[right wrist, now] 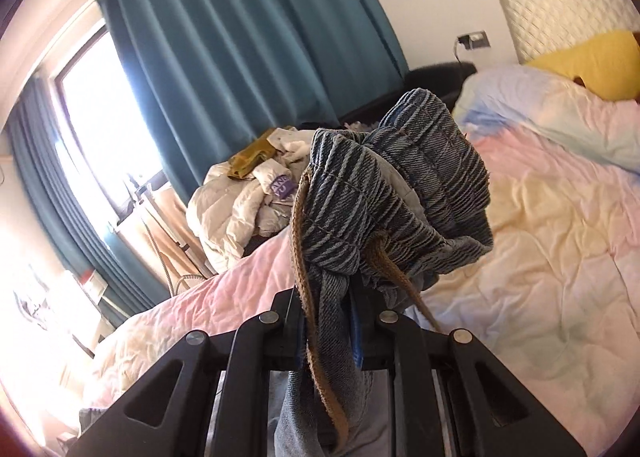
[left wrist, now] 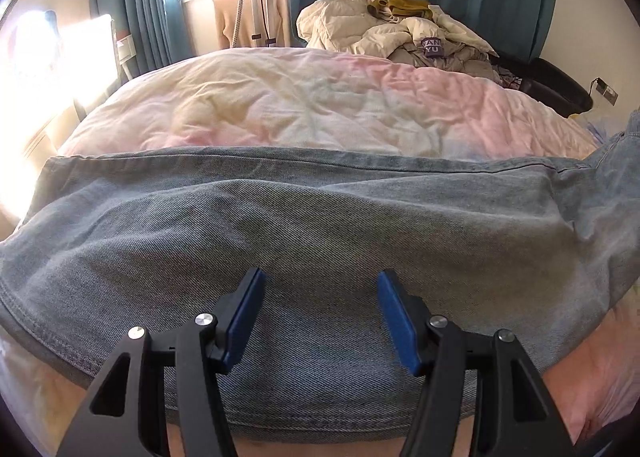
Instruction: Fold clothes
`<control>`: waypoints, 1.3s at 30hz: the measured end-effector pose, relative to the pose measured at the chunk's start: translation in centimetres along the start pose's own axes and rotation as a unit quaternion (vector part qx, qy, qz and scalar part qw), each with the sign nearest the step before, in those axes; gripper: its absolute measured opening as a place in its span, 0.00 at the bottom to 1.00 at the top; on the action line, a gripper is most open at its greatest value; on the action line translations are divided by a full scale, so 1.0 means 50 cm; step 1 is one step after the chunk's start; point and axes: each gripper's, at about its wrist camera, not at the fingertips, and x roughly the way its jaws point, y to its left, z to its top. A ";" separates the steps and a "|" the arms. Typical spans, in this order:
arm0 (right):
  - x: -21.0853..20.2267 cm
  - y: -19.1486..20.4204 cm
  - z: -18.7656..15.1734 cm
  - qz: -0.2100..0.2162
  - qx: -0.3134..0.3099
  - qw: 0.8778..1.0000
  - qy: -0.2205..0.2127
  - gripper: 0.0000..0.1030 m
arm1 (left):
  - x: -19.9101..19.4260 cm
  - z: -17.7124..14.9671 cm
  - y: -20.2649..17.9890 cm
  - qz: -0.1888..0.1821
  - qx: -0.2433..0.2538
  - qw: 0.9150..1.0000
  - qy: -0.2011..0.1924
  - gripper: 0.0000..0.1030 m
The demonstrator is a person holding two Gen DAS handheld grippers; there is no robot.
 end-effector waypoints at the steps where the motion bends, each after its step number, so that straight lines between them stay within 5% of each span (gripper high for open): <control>1: -0.007 0.029 0.000 0.005 -0.017 1.000 -0.006 0.15 | -0.002 0.002 0.005 0.001 -0.004 1.000 -0.001 0.58; 8: -0.039 0.225 -0.040 0.041 -0.135 0.989 -0.033 0.15 | -0.034 0.021 0.050 0.002 -0.041 0.999 -0.024 0.58; 13: -0.055 0.340 -0.153 0.073 -0.238 0.968 -0.023 0.15 | -0.096 0.048 0.131 0.016 -0.101 0.992 -0.080 0.58; 19: -0.027 0.444 -0.380 0.107 -0.353 0.929 0.027 0.15 | -0.119 0.049 0.202 0.003 -0.156 0.983 -0.094 0.58; 22: 0.035 0.476 -0.520 0.103 -0.427 0.893 0.094 0.15 | -0.127 0.046 0.216 -0.003 -0.169 0.980 -0.100 0.58; 26: 0.062 0.484 -0.613 0.092 -0.498 0.856 0.100 0.15 | -0.126 0.046 0.221 -0.025 -0.180 0.978 -0.105 0.58; 39: 0.016 0.492 -0.615 0.137 -0.498 0.852 0.089 0.15 | -0.120 0.049 0.190 -0.086 -0.166 0.976 -0.109 0.58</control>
